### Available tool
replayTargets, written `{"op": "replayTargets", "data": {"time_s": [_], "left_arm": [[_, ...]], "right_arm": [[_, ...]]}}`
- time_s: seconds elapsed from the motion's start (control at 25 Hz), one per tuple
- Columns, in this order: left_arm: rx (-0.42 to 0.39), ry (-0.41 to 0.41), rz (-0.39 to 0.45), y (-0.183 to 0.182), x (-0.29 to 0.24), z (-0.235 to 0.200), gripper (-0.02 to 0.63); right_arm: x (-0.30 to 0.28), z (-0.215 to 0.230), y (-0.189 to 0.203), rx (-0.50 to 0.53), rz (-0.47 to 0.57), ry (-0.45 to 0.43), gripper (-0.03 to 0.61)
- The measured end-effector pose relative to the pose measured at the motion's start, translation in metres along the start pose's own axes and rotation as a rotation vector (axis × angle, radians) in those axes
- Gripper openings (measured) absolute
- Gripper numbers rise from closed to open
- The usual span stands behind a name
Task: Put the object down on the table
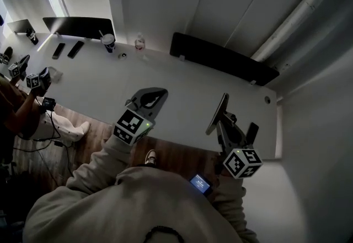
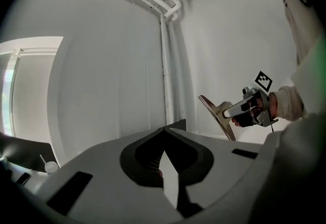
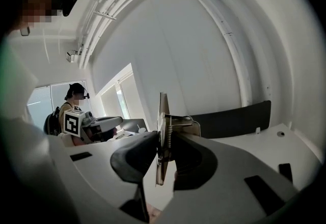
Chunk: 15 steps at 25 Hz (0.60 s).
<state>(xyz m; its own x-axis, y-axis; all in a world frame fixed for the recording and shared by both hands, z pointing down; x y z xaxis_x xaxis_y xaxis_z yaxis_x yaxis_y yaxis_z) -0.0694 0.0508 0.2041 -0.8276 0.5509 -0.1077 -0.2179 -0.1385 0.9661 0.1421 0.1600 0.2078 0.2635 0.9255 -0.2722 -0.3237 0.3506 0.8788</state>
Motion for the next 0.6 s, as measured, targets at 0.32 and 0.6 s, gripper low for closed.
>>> {"op": "replayTargets", "data": {"time_s": [0.32,0.6], "left_arm": [[0.047,0.056,0.039,-0.002,-0.039,-0.057,-0.003],[-0.06,-0.043,0.029,-0.031,-0.047,-0.086,-0.003]], "right_arm": [[-0.063,-0.004,-0.022,0.012,-0.002,0.001,0.103],[-0.084,0.01,-0.05,0.004,0.054,0.016,0.103]]}}
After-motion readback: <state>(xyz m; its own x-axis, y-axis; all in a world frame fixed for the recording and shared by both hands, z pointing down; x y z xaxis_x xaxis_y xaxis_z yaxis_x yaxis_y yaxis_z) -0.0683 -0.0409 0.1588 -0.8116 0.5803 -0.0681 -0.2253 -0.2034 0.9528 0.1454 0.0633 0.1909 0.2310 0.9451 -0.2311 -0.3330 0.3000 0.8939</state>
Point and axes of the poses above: the fingertips, and each gripper's own axes: x backward along the fingers, z to its right, y out of its underside, the point moved 3 cm from there along x, backward along the fingers, and after that the axes turned 9 degrees about -x, right-handed, at the moved point
